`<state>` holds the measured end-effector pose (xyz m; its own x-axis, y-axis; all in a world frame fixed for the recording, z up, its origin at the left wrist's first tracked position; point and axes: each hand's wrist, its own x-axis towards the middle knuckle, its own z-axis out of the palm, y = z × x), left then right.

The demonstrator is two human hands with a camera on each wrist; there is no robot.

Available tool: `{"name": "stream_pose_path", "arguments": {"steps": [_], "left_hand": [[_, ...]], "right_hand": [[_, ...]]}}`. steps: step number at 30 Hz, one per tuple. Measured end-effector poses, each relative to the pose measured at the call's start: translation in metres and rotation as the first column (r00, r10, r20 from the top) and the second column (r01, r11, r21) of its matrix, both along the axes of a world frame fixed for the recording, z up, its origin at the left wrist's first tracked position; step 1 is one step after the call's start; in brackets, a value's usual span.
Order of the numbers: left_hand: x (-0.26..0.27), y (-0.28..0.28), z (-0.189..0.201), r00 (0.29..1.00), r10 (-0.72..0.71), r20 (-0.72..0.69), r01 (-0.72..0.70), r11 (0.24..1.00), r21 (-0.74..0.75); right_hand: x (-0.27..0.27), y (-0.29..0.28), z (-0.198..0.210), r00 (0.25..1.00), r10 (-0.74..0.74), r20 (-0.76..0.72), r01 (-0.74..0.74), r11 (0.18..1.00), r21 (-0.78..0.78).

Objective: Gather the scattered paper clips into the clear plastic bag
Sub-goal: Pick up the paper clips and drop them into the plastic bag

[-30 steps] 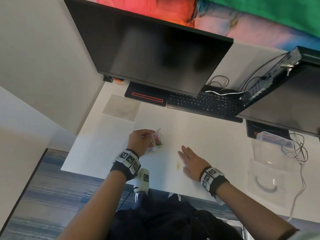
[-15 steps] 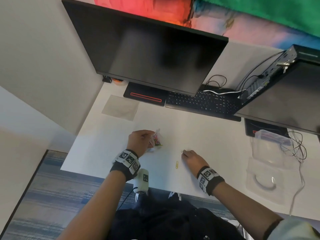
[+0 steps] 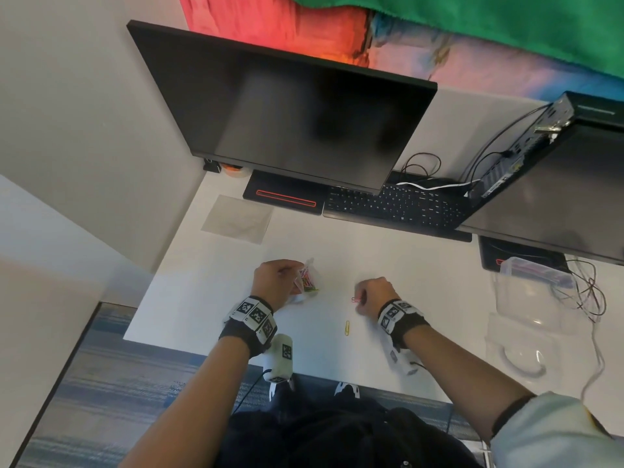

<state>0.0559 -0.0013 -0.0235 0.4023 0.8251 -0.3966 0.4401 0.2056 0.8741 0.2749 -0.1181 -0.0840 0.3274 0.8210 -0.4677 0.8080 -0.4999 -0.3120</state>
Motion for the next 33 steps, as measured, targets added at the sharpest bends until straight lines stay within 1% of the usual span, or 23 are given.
{"name": "stream_pose_path", "arguments": {"steps": [1,5,7,9,11,13,15,17,19,20,23,24,25,26,27,28,29,30,33], "left_hand": [[0.000,0.000,-0.001,1.000,-0.006,-0.005,0.007,1.000,0.009],[0.001,0.000,-0.005,1.000,-0.019,-0.019,0.019,1.000,0.017],[0.003,0.000,-0.004,0.999,-0.021,-0.026,0.022,0.999,0.025],[0.006,-0.001,-0.004,1.000,-0.020,-0.023,0.020,1.000,0.024],[0.009,-0.002,-0.004,0.999,-0.028,-0.015,0.028,0.999,0.025],[0.014,-0.004,-0.003,0.999,-0.036,-0.012,0.036,0.999,0.030],[0.018,-0.007,-0.002,0.998,-0.053,-0.015,0.054,0.998,0.031],[0.020,-0.008,-0.002,0.998,-0.068,-0.011,0.069,0.997,0.029],[0.019,-0.008,-0.003,0.997,-0.072,0.005,0.072,0.997,0.015],[0.018,-0.008,-0.005,0.997,-0.075,0.003,0.075,0.997,0.019],[0.016,-0.005,-0.013,0.997,-0.077,-0.009,0.077,0.996,0.051],[0.015,-0.005,-0.014,0.997,-0.079,-0.009,0.079,0.995,0.055],[0.015,-0.005,-0.014,0.997,-0.077,-0.003,0.077,0.996,0.054],[0.014,-0.005,-0.014,0.997,-0.074,0.003,0.073,0.996,0.048],[0.014,-0.004,-0.014,0.997,-0.073,0.009,0.072,0.996,0.045],[0.013,-0.004,-0.014,0.997,-0.074,0.009,0.074,0.996,0.045],[0.013,-0.004,-0.015,0.997,-0.074,0.012,0.074,0.996,0.049],[0.013,-0.004,-0.015,0.997,-0.073,0.013,0.072,0.996,0.051],[0.014,-0.004,-0.017,0.998,-0.068,0.018,0.067,0.996,0.051]], "right_hand": [[0.003,0.001,0.000,0.998,-0.050,-0.046,0.050,0.999,0.013],[0.014,0.004,0.003,0.970,-0.150,-0.189,0.162,0.986,0.048],[0.018,0.003,0.008,0.930,-0.242,-0.275,0.276,0.957,0.091],[0.017,0.006,0.021,0.873,-0.308,-0.378,0.385,0.911,0.148],[0.008,0.015,0.038,0.839,-0.276,-0.468,0.412,0.884,0.218],[-0.008,0.025,0.052,0.825,-0.176,-0.537,0.377,0.879,0.291],[-0.025,0.033,0.061,0.821,-0.076,-0.565,0.315,0.887,0.338],[-0.034,0.037,0.065,0.830,0.018,-0.557,0.213,0.913,0.348],[-0.035,0.037,0.067,0.851,0.081,-0.518,0.125,0.928,0.351],[-0.033,0.036,0.068,0.863,0.082,-0.498,0.124,0.922,0.367],[-0.015,0.023,0.062,0.887,-0.006,-0.461,0.234,0.867,0.439],[-0.009,0.016,0.058,0.907,0.012,-0.421,0.192,0.877,0.440],[-0.007,0.008,0.055,0.930,0.083,-0.358,0.076,0.910,0.408],[-0.006,0.001,0.049,0.939,0.182,-0.292,-0.079,0.940,0.332],[-0.009,-0.006,0.041,0.928,0.281,-0.242,-0.227,0.947,0.228],[-0.013,-0.013,0.031,0.909,0.353,-0.223,-0.332,0.935,0.126],[-0.018,-0.019,0.020,0.893,0.394,-0.216,-0.391,0.918,0.060],[-0.023,-0.023,0.012,0.887,0.418,-0.196,-0.420,0.907,0.034],[-0.024,-0.020,-0.008,0.894,0.443,-0.072,-0.436,0.895,0.092]]}}
